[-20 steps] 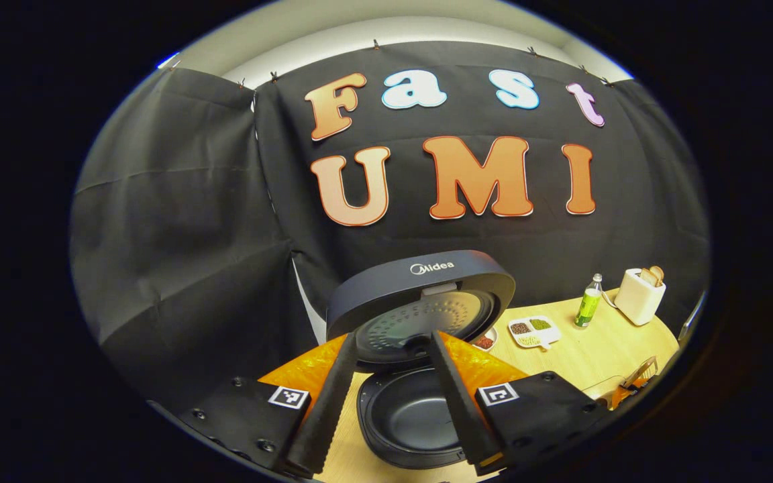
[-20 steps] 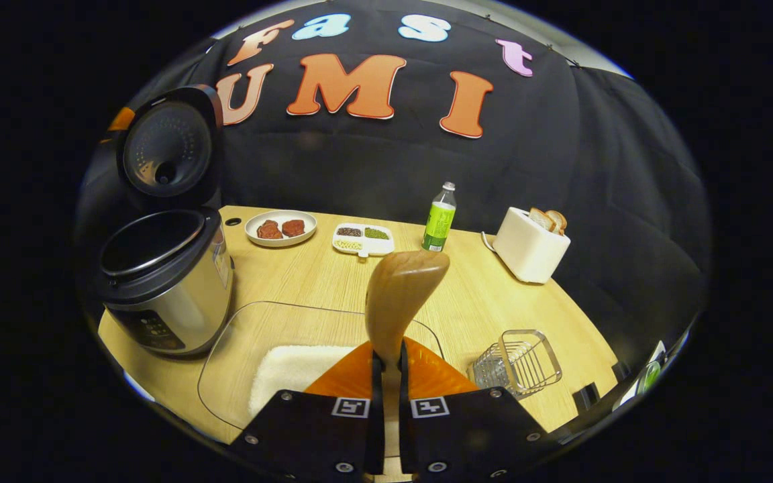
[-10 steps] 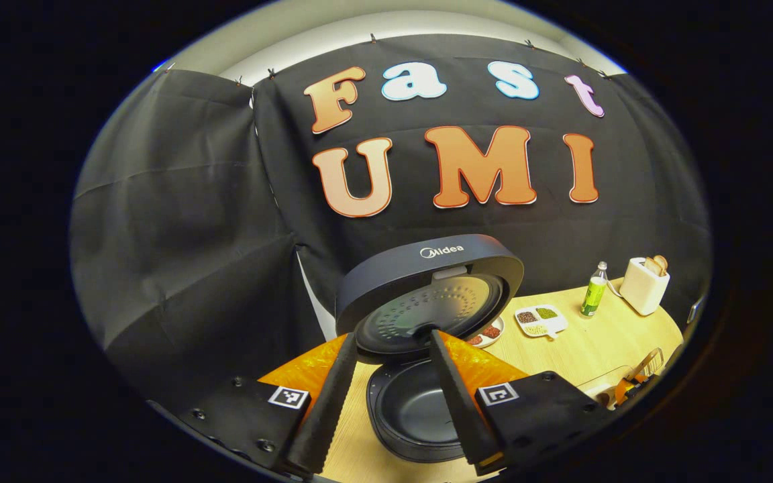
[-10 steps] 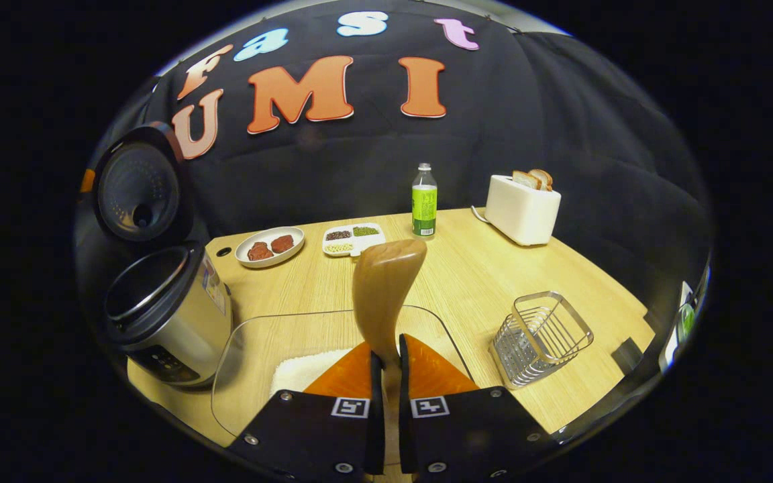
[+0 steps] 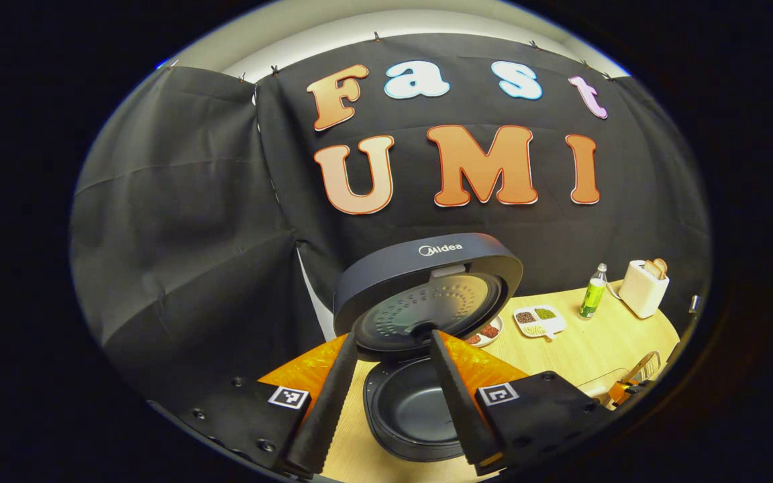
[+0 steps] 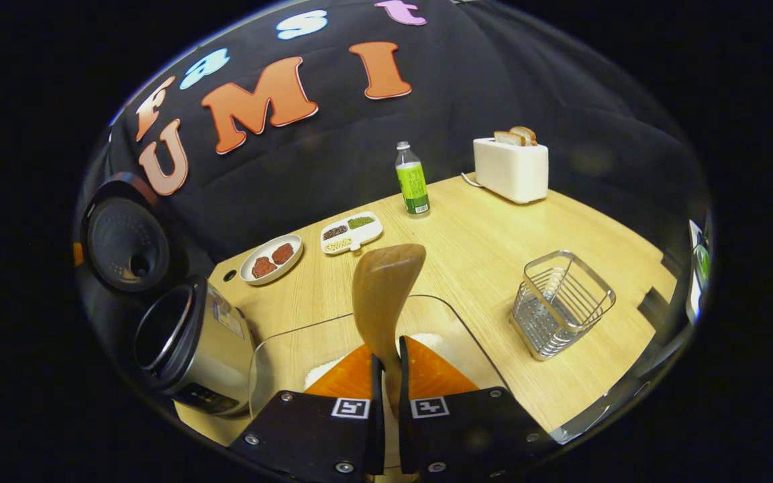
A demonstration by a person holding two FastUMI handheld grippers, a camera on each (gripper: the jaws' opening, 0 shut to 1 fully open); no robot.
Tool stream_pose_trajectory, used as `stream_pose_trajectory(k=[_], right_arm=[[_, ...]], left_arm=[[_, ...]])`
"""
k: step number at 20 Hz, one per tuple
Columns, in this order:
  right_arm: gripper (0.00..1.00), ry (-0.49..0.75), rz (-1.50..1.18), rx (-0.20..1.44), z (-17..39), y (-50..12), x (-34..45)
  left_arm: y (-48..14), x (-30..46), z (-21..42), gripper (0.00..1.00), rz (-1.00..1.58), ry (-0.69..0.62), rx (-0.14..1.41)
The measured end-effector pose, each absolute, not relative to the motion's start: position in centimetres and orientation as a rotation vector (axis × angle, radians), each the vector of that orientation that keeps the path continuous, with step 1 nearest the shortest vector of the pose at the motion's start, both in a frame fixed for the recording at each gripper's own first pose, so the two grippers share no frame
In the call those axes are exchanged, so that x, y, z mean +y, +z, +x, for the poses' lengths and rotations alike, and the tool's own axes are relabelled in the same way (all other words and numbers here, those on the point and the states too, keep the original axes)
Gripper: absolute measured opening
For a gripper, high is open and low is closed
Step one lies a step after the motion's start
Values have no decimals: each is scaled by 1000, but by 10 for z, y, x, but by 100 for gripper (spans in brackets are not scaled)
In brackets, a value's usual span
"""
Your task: Close the left gripper, press the button to open the rice cooker; take a wooden spoon from the chopstick holder with the right hand, scoop a spoonful of rice and pour it into the rice cooker, then put the wooden spoon back into the chopstick holder.
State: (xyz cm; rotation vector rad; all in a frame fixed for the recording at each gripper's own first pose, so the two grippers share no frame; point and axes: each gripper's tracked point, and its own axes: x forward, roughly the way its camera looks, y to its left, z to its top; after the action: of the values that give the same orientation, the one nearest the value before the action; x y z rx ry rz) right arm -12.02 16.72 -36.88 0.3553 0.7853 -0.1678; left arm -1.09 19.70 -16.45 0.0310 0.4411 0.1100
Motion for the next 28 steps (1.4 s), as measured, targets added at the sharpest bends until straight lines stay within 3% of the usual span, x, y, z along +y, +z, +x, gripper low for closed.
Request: stream_pose_trajectory(k=[13,14,15,25,28], right_arm=[[8,-92,462,840,-120,-367,205],[8,-88,489,846,-119,-367,206],[8,-83,527,855,-120,-366,210],[8,-39,919,938,-123,-372,212],[8,-35,989,952,-123,-375,209]], left_arm=[[-173,218,-17,77,37,138,455],[-173,218,-16,77,37,139,456],[-172,217,-16,70,36,138,454],[-167,206,-14,70,44,129,450],[-167,198,-13,77,48,122,452]])
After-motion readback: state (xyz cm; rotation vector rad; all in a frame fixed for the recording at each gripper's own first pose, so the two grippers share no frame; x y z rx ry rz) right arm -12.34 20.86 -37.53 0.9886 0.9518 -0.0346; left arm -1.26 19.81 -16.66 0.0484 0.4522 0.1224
